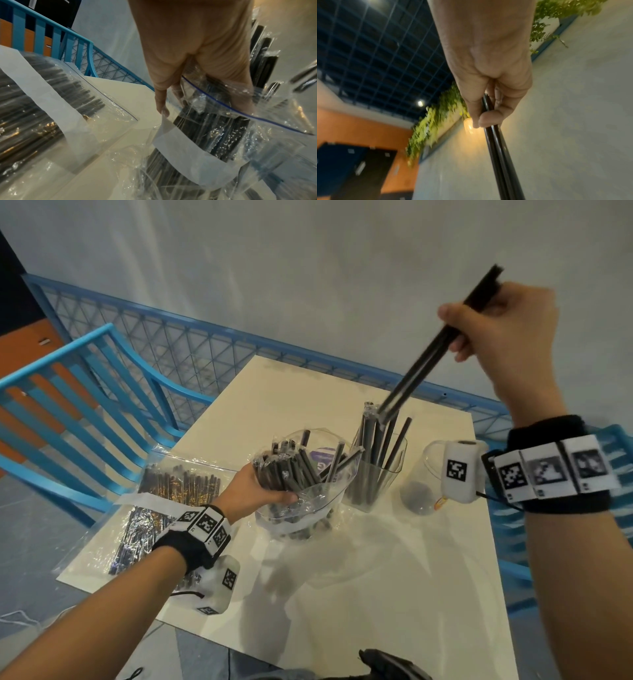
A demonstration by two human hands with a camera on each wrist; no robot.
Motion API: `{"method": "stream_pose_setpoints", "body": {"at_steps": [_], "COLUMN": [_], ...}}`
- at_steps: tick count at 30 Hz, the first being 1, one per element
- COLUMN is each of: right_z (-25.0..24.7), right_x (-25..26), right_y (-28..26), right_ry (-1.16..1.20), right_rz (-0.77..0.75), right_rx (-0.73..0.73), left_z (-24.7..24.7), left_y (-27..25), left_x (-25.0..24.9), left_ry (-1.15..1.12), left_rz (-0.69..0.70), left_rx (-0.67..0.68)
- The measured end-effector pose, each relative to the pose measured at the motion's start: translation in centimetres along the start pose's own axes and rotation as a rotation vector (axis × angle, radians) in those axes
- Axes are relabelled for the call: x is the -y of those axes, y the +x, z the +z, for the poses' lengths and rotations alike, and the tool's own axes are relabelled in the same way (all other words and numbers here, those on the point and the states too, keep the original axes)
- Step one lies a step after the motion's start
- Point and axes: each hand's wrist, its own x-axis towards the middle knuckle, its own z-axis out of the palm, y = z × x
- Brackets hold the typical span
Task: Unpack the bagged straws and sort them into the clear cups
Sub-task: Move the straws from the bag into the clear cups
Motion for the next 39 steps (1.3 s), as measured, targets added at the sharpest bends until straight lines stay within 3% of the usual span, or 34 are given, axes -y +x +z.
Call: {"method": "stream_pose_setpoints", "body": {"at_steps": [5, 9, 12, 17, 21, 24, 27, 30, 34, 39], "right_z": [3.9, 6.7, 7.7, 7.5, 6.3, 5.9, 7.0, 9.5, 12.2, 13.5], "right_x": [-8.6, -13.8, -15.3, -15.1, -13.7, -9.5, -5.1, -4.6, -6.3, -7.7], "right_y": [-2.7, -5.3, -6.1, -6.0, -5.0, -5.7, -8.3, -11.0, -12.3, -14.0], "right_ry": [-0.301, -0.365, -0.399, -0.471, -0.550, -0.335, -0.110, -0.271, -0.409, -0.209], "right_rz": [0.264, 0.448, 0.485, 0.515, 0.436, 0.323, 0.399, 0.570, 0.695, 0.730], "right_rx": [0.122, 0.217, 0.275, 0.344, 0.245, 0.214, 0.447, 0.734, 0.694, 0.639], "left_z": [0.0, 0.0, 0.0, 0.0, -0.1, -0.2, -0.2, -0.1, -0.2, -0.1], "left_y": [0.1, 0.1, 0.1, 0.1, 0.0, 0.1, 0.2, 0.2, 0.1, 0.2], "left_x": [0.2, 0.2, 0.2, 0.2, 0.2, 0.4, 0.4, 0.4, 0.6, 1.2], "left_ry": [0.013, -0.003, 0.000, 0.015, 0.014, 0.007, 0.006, 0.013, 0.016, 0.056], "left_rz": [-0.006, -0.002, 0.006, -0.009, -0.002, -0.005, -0.006, 0.011, 0.013, 0.021], "left_rx": [0.013, -0.005, -0.006, -0.013, -0.002, -0.003, -0.001, 0.008, 0.011, 0.008]}}
